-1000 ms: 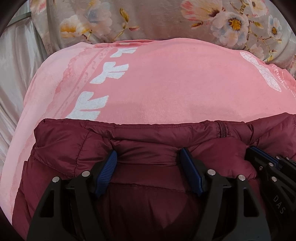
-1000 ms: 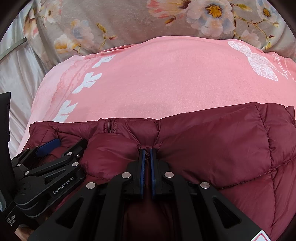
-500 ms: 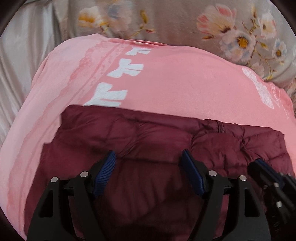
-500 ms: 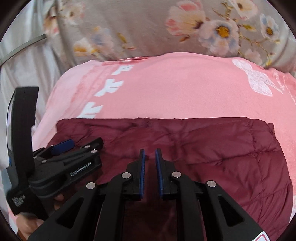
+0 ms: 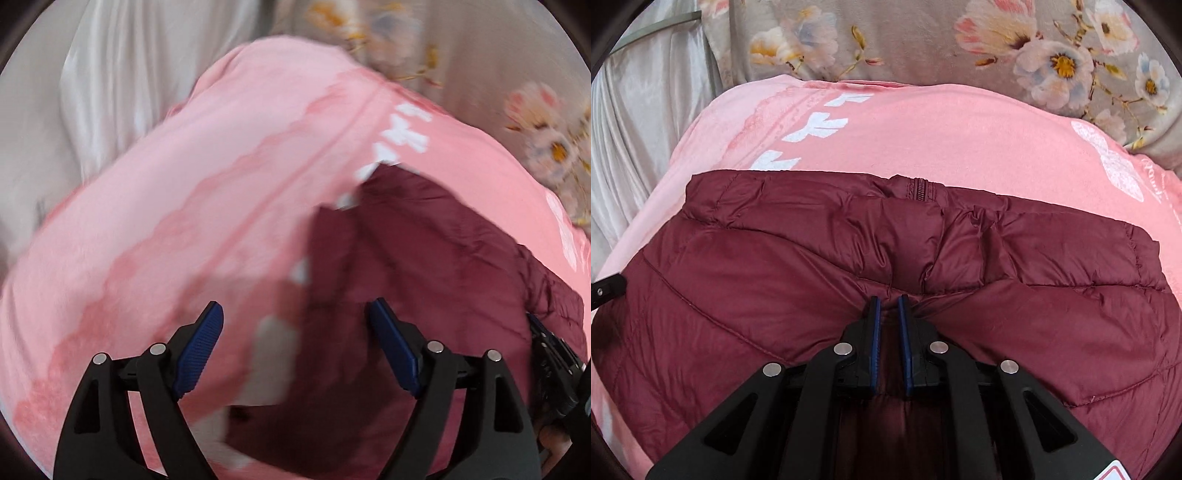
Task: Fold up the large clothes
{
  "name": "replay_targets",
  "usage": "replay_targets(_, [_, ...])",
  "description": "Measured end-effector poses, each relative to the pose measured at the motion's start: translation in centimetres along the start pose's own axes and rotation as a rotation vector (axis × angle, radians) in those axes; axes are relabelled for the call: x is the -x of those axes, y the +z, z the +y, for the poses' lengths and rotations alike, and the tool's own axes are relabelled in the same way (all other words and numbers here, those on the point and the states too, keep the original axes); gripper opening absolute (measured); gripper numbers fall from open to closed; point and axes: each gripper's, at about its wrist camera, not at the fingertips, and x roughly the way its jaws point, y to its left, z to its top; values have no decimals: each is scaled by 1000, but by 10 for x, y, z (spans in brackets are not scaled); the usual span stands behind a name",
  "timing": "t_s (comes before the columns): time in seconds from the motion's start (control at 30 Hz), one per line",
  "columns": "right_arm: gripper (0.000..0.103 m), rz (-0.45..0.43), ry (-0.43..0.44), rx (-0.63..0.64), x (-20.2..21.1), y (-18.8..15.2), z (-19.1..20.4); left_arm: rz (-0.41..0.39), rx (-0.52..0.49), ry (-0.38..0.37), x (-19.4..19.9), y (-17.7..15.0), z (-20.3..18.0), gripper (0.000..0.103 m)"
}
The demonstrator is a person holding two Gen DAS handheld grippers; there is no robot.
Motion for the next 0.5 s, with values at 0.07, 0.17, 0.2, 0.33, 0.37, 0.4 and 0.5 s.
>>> replay_targets(0.07, [11, -5, -18, 12, 1, -2, 3, 54, 58, -72, -11, -3, 13, 80])
replay_targets(0.17, [11, -9, -35, 23, 1, -2, 5, 77, 91, -120, -17, -9, 18, 83])
replay_targets(0.2, [11, -10, -35, 23, 1, -2, 5, 70, 77, -115, -18, -10, 15, 87])
replay_targets(0.33, [10, -11, -30, 19, 1, -3, 5, 61, 80, -103, -18, -10, 13, 89])
replay_targets(0.37, [10, -11, -31, 20, 1, -3, 5, 57, 86, -95, -18, -9, 14, 89])
replay_targets(0.4, [10, -11, -31, 20, 1, -3, 5, 56, 87, -92, -17, -9, 15, 89])
replay_targets(0.5, [10, -11, -31, 19, 0, -3, 5, 57, 64, -75, -20, -10, 10, 90])
